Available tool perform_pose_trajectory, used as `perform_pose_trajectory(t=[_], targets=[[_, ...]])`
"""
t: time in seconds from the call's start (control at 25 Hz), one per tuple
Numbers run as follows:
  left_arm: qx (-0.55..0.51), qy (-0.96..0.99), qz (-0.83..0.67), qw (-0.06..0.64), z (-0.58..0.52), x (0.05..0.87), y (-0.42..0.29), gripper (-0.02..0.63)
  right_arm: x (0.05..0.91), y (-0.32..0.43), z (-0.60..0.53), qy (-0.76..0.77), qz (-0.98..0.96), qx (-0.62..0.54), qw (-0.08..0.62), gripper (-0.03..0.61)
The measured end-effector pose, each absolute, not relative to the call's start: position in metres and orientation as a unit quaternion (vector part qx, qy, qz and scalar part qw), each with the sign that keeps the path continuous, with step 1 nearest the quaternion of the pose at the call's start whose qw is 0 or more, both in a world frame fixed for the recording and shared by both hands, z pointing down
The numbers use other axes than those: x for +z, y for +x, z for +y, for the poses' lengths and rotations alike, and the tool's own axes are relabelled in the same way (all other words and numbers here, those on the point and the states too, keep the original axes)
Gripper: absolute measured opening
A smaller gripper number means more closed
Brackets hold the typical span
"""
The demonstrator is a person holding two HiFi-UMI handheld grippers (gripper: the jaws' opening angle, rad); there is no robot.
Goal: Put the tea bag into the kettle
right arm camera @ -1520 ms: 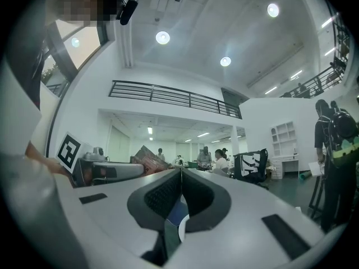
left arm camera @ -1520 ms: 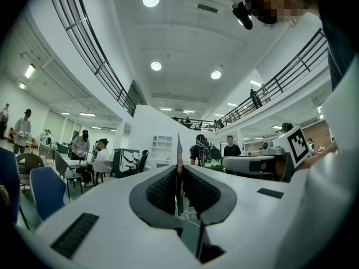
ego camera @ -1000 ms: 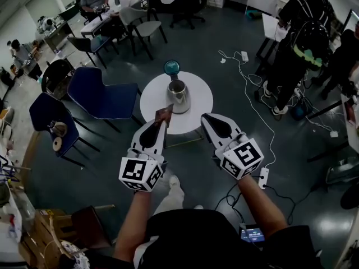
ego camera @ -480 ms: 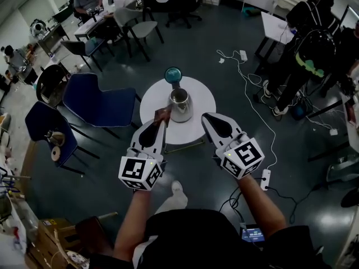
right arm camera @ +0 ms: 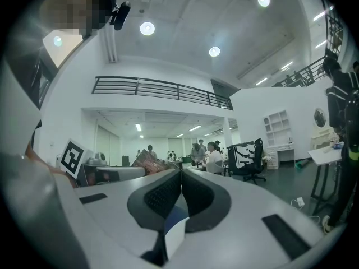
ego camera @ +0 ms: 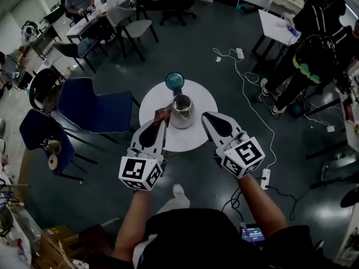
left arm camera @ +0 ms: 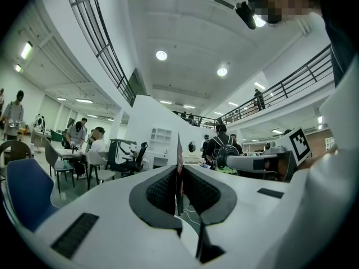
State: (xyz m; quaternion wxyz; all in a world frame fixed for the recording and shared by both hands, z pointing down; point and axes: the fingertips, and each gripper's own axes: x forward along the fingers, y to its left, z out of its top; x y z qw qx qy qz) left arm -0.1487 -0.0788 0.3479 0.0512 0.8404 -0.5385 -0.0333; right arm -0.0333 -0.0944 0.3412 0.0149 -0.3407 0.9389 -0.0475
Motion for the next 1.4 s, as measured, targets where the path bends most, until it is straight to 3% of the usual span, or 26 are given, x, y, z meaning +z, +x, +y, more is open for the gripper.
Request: perform_pose_trajectory(t=[0.56, 1.4], targets=[[-0.048, 0.851, -0.52, 0.065, -0.119, 0.357, -0.192, 0.038, 0.344, -0.076, -0.132, -0.358, 0.933, -0.039, 0.001, 0.02], [-0.011, 0.844, -0.529, 0.091, -0.199, 0.393, -0.156, 0.038, 0.362, -0.046, -0.218, -0.341, 0.938, -0.055, -0.01, 0.02]])
